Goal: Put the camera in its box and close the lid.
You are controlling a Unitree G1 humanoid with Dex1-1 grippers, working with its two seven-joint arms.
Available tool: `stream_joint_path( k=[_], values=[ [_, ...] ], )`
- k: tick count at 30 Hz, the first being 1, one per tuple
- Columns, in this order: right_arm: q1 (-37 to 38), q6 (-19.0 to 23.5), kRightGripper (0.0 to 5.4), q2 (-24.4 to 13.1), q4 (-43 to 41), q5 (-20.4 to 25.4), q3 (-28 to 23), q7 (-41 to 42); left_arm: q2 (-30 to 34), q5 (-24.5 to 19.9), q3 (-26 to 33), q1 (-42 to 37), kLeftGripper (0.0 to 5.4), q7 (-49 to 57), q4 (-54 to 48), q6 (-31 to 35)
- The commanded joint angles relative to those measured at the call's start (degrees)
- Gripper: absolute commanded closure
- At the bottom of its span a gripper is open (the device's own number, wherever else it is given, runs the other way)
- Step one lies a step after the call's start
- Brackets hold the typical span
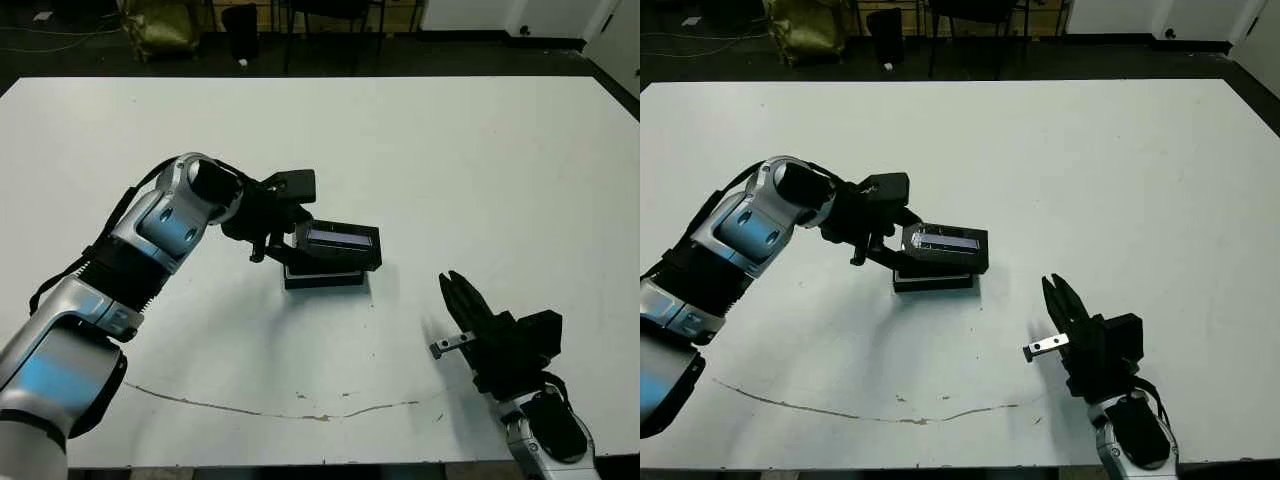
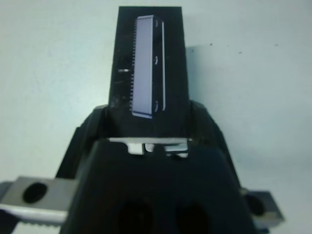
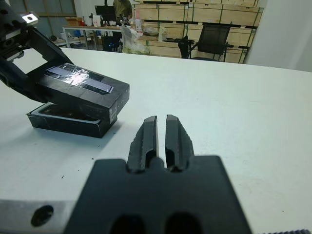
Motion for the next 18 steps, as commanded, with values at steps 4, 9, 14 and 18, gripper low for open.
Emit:
stream_joint_path(
  k=[4, 9, 14, 18],
  values=[
    [1.13, 1.69, 5.4, -0.14, -0.26, 0.37, -0.09, -0.38, 0.11, -0.06, -0.03, -0.29, 3.13, -1.52, 0.29, 2.18],
    [0.95, -0.11, 5.4, -0.34, 1.23, -0.17, 0.06, 0.02, 0.11, -0.04, -0.07, -0.48, 3.13, -2.14, 0.16, 3.33],
    [0.99, 0.15, 5.4, -0.06, 1.02, -0.36, 0.3, -0.17, 0.04, -0.44, 0.06, -0.84, 3.13, -3.32, 0.91, 4.09],
    [0.99, 0.29, 5.4, -0.14, 0.98, -0.31, 0.32, -0.04, 0.11, -0.29, 0.13, -1.38, 3.13, -3.77, 1.67, 4.27]
  ],
)
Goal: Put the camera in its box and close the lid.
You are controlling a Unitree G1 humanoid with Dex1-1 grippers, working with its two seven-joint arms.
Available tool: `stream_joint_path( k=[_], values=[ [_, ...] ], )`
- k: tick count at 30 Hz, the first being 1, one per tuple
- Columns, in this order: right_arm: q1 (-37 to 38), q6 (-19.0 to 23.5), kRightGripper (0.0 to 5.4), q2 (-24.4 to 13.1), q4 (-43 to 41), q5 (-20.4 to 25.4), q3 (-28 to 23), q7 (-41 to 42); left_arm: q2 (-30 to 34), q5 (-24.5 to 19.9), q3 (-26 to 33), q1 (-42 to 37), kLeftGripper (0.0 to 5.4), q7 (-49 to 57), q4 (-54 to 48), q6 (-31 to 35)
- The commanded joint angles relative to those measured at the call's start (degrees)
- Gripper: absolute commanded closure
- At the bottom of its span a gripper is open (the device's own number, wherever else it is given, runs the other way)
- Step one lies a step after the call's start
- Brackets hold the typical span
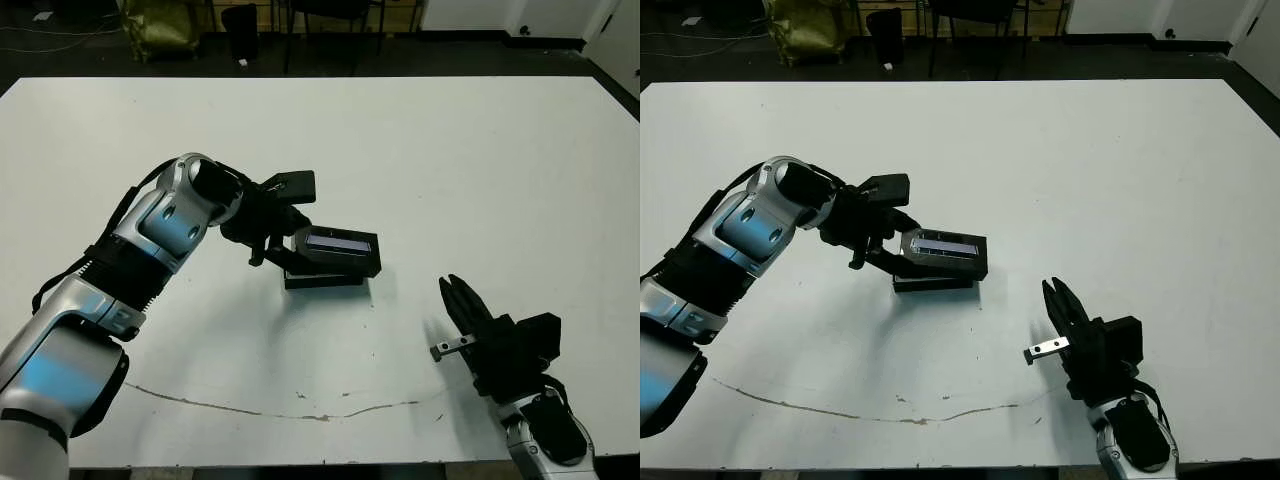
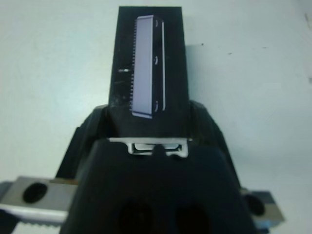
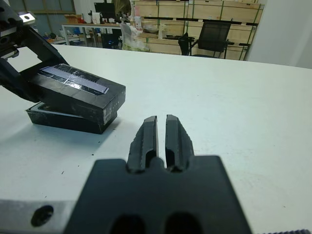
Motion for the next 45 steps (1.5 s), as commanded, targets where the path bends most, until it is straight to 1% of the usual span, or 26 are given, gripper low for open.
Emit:
stream_joint_path(
  k=[1, 5, 7, 10, 15, 17, 21, 26, 31, 37, 39, 43, 45],
  values=[
    [0.61, 0.45, 5.4, -0.27, 0.49, -0.13, 0.15, -0.04, 0.27, 0.32, -0.03, -0.98, 3.13, -0.48, 1.29, 0.75],
    [0.46, -0.17, 5.4, -0.15, 0.76, 0.15, 0.1, 0.19, 0.22, 1.01, -0.42, -1.13, 3.13, 0.02, 1.98, 0.05],
    [0.6, 0.71, 5.4, 0.09, 0.29, 0.33, 0.1, -0.2, 0.28, 1.47, -0.7, -1.0, 3.13, 0.12, 2.03, -0.73],
    [0.57, -0.06, 5.4, -0.21, 0.31, -0.64, 0.22, -0.28, 0.37, 2.07, -1.17, -0.84, 3.13, 0.1, 2.06, -1.86],
    [0.62, 0.49, 5.4, -0.25, 0.04, 0.16, -0.07, -0.01, 0.18, 2.75, -1.54, -0.44, 3.13, 0.11, 2.58, -3.25],
    [0.84, 1.86, 5.4, -0.35, -0.87, -0.26, -0.11, -0.64, 0.13, 2.76, -1.63, -0.33, 3.13, 0.01, 2.82, -3.58],
    [0.75, 0.54, 5.4, -0.49, -0.18, -0.35, -0.36, -0.33, 0.11, 2.62, -1.96, -0.64, 3.13, -0.71, 2.79, -2.51],
    [0.9, 2.0, 5.4, -0.47, -1.27, -0.4, -0.28, -0.71, -0.1, 1.95, -1.72, -0.77, 3.13, -1.56, 2.98, -1.47],
    [0.61, 0.49, 5.4, -0.41, 0.01, 0.2, -0.42, 0.08, -0.48, 1.33, -1.3, -0.54, 3.13, -1.7, 3.93, -0.58],
    [0.7, 0.58, 5.4, -0.39, 0.21, 0.09, -0.41, 0.0, 0.13, 4.29, -3.08, -0.49, 3.13, -0.03, 2.84, -0.08],
    [0.63, -0.01, 5.4, -0.3, 0.53, 0.32, -0.42, 0.24, 0.21, 4.86, -3.31, -0.41, 3.13, 0.3, 2.81, 0.08],
    [0.72, -0.78, 5.4, -0.25, 0.93, 0.92, -0.34, 0.75, 0.16, 5.19, -3.01, -0.22, 3.13, 0.9, 3.18, 3.65],
    [0.95, -0.83, 5.4, -0.36, 0.69, 0.66, -0.23, 0.7, 0.43, 5.34, -3.11, -0.21, 3.13, 0.84, 3.31, 4.4]
  ],
)
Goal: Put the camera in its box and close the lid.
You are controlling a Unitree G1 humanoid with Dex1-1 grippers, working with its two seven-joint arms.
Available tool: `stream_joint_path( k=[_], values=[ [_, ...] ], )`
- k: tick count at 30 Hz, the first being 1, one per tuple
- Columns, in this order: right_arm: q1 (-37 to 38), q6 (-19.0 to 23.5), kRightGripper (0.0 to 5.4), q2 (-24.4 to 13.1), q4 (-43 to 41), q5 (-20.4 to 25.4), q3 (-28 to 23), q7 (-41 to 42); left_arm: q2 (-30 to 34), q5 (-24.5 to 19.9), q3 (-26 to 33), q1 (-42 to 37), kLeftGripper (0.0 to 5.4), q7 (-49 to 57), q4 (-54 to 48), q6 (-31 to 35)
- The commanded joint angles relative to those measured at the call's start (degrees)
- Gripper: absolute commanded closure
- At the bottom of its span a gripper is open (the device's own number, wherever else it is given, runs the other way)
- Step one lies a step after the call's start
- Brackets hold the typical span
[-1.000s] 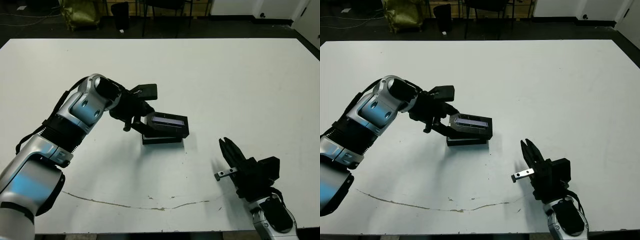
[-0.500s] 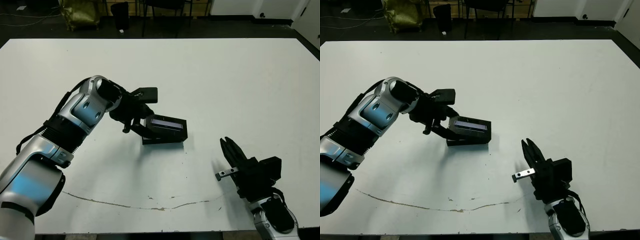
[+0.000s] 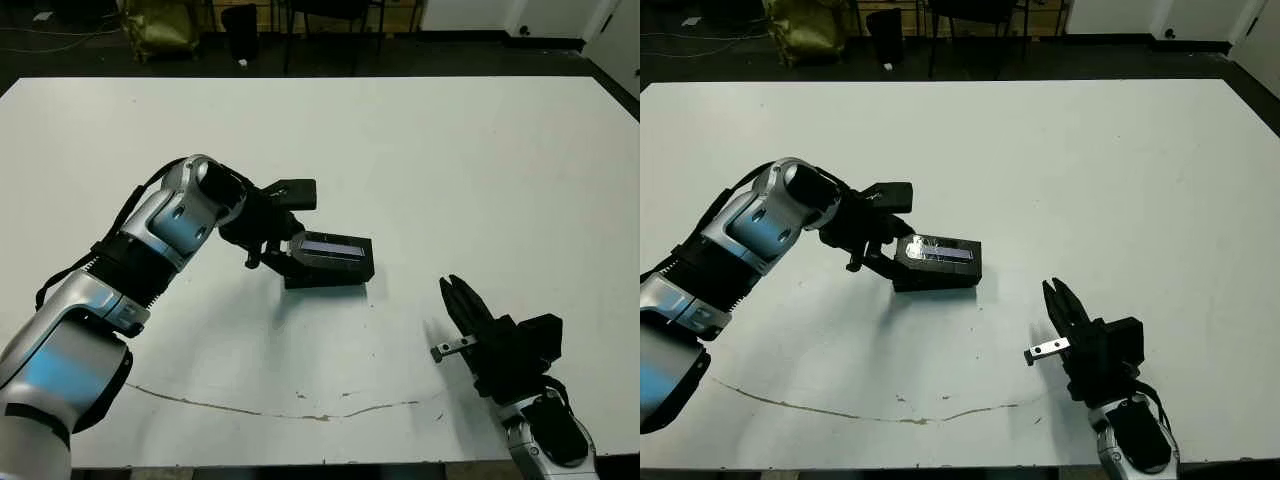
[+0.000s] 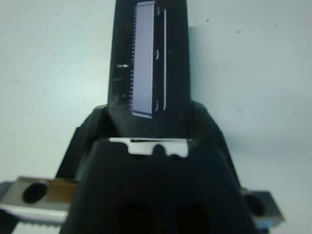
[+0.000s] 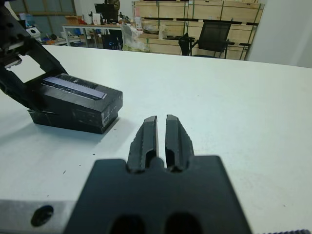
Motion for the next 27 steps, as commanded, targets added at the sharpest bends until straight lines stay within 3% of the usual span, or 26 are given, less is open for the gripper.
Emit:
stream_joint_path(
  k=[1, 10, 27],
  values=[
    [0.72, -0.42, 5.4, -0.41, 0.59, -0.11, -0.01, 0.22, 1.0, 1.45, -0.59, 0.72, 3.13, 0.77, 0.65, 2.01],
    [1.45, 1.63, 5.4, -0.28, -1.43, -0.24, 0.31, -0.61, 2.05, 2.51, -2.33, 0.35, 3.13, -0.38, 1.71, 1.36],
    [2.34, 1.75, 5.4, -0.56, -2.04, -0.25, 0.5, -0.64, 1.85, 2.71, -2.28, 0.26, 3.13, -1.18, 4.51, 3.58]
  ],
)
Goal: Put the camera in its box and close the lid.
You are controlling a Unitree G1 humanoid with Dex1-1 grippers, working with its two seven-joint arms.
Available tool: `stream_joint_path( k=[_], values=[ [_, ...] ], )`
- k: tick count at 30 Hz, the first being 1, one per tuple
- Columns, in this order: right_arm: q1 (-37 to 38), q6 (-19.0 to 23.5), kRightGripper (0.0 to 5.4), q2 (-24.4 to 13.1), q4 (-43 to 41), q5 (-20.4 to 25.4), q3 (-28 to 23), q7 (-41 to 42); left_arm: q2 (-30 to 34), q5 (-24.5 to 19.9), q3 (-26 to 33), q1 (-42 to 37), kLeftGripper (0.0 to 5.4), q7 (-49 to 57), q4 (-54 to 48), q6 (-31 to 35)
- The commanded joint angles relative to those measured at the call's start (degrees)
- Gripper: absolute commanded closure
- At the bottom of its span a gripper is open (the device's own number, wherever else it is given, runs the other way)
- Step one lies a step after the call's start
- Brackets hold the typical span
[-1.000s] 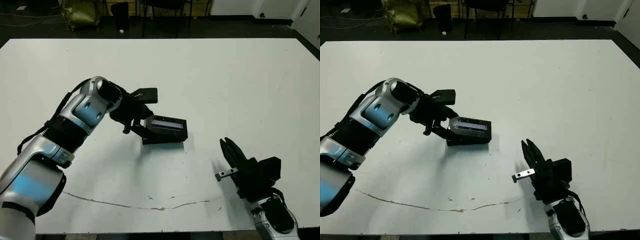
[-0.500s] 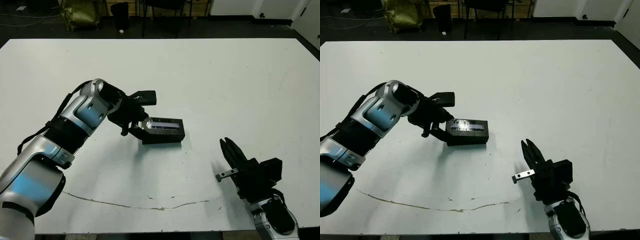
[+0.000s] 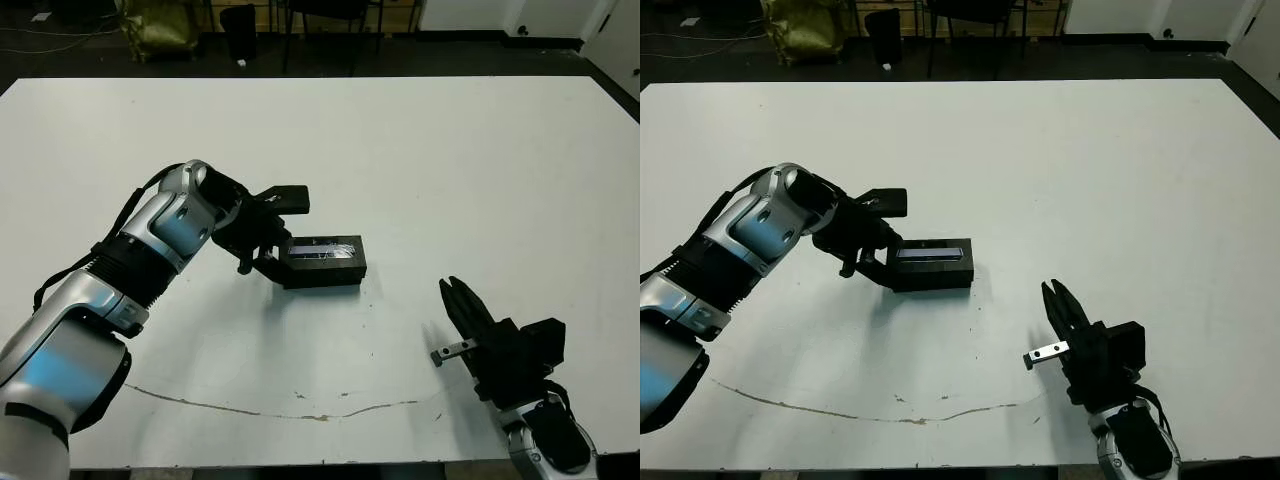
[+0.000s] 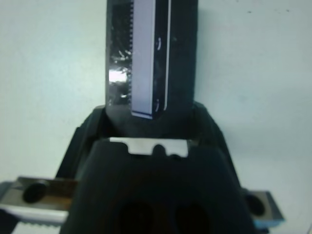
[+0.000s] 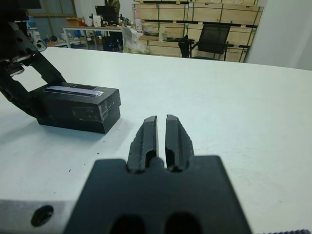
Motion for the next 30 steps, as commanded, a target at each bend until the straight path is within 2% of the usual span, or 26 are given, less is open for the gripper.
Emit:
stream_joint_path(
  k=[1, 9, 13, 22, 30],
  values=[
    [0.86, 1.08, 5.4, -0.61, -0.01, -0.13, -0.09, -0.02, 1.64, 1.72, -0.77, 0.85, 3.13, 0.31, 1.63, 0.94],
    [0.86, 1.27, 5.4, -0.72, 0.23, 0.24, -0.05, 0.16, 1.2, 2.09, -0.99, 1.15, 3.14, 0.95, 1.89, -0.66],
    [1.35, 2.75, 5.4, -0.63, -1.4, -0.13, 0.29, -0.58, -0.1, 1.58, -1.17, 0.95, 3.14, 0.53, 2.5, -0.57],
    [1.62, 1.71, 5.4, -0.45, -0.87, 0.69, 0.1, 0.05, -1.85, 2.66, -2.63, 1.1, 3.14, 1.42, 1.81, -3.39],
    [1.39, 1.33, 5.4, -0.46, 0.15, 0.51, 0.0, 0.08, -3.42, 2.08, -1.96, 0.94, 3.14, 1.22, 0.17, 1.47]
  ],
)
